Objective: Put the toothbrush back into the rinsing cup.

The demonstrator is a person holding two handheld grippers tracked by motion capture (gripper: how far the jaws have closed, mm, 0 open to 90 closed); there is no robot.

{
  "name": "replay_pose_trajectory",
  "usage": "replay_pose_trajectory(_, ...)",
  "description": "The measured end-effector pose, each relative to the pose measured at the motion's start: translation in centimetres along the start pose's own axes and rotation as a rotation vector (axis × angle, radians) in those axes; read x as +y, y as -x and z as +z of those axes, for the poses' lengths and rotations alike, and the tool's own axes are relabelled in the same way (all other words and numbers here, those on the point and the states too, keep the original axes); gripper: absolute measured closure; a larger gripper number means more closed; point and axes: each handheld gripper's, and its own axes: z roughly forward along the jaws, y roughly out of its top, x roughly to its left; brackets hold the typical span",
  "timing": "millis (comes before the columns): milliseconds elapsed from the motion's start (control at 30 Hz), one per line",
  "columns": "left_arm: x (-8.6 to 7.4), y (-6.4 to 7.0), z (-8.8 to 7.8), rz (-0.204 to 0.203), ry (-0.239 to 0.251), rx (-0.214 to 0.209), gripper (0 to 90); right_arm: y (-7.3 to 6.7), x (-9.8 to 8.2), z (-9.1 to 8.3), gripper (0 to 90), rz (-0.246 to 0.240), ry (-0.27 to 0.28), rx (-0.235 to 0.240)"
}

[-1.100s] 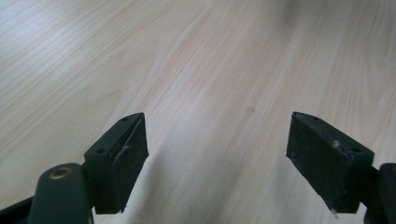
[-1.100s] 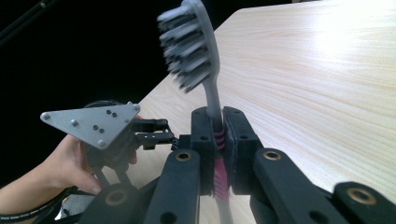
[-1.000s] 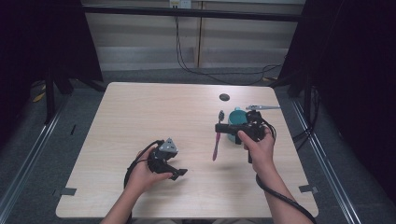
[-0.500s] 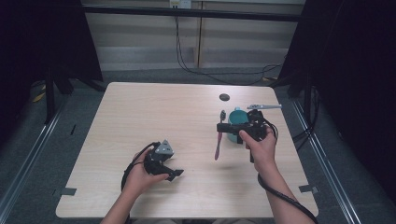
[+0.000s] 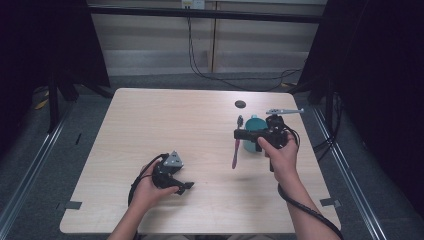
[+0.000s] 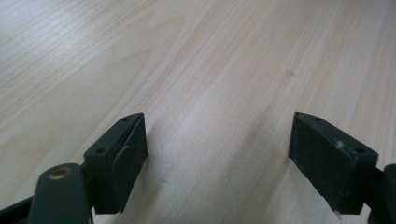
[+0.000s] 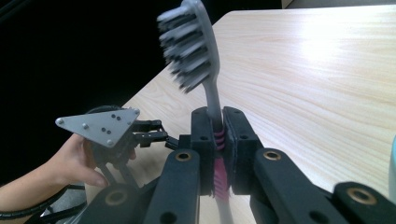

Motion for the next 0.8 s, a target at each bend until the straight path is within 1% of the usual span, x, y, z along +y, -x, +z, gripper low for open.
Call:
replay_pose_trajectory(33,-0.1,0.0,0.1,0.009,0.010,-0.001,18.8,-0.1,0.2,-0.1,83.3,-0.003,-0.002,-0.004)
replay_pose_trajectory(67,-0.1,0.0,0.1,0.009,0.010,-0.001,18.4,-0.1,0.2,-0.1,83.3,-0.003,-0.002,-0.004)
replay_pose_trajectory(100,-0.2,-0.1,0.0,0.025,0.004,-0.006,18.0,-0.1,0.3,-0.1,83.3,-0.008,-0.002,-0.006)
replay_pose_trajectory(133,-0.2,-0.1,0.0,0.033,0.001,0.001,17.9,-0.2,0.4,-0.2,83.3,-0.011,-0.003,-0.008)
replay_pose_trajectory(167,-0.3,0.0,0.1,0.028,0.010,0.003,17.7,-0.2,0.5,-0.2,83.3,-0.011,-0.004,-0.010)
replay_pose_trajectory(200,-0.3,-0.1,0.0,0.047,-0.001,0.001,17.0,-0.2,0.6,-0.3,83.3,-0.012,-0.003,-0.011)
replay_pose_trajectory(233,-0.4,-0.1,0.1,0.046,0.009,-0.002,15.9,-0.2,0.7,-0.3,83.3,-0.015,0.000,-0.013)
replay_pose_trajectory(300,-0.5,-0.2,0.1,0.051,0.013,-0.001,15.1,-0.2,0.8,-0.4,83.3,-0.016,0.004,-0.012)
replay_pose_trajectory(367,-0.6,-0.2,0.2,0.038,0.036,0.003,14.5,-0.3,1.0,-0.5,83.3,-0.015,0.003,-0.014)
replay_pose_trajectory(400,-0.6,-0.1,0.2,0.034,0.038,0.005,14.5,-0.3,1.0,-0.6,83.3,-0.016,0.003,-0.016)
replay_pose_trajectory(433,-0.6,-0.2,0.1,0.042,0.031,0.005,14.4,-0.3,1.1,-0.6,83.3,-0.020,0.003,-0.019)
replay_pose_trajectory(500,-0.7,-0.1,0.2,0.037,0.040,0.003,14.4,-0.3,1.2,-0.6,83.3,-0.018,0.001,-0.022)
replay_pose_trajectory(633,-0.8,-0.1,0.2,0.040,0.051,-0.003,13.3,-0.4,1.5,-0.6,83.3,-0.024,0.003,-0.026)
replay_pose_trajectory(800,-0.8,-0.1,0.2,0.042,0.048,-0.003,12.5,-0.5,2.0,-0.7,83.3,-0.029,0.004,-0.028)
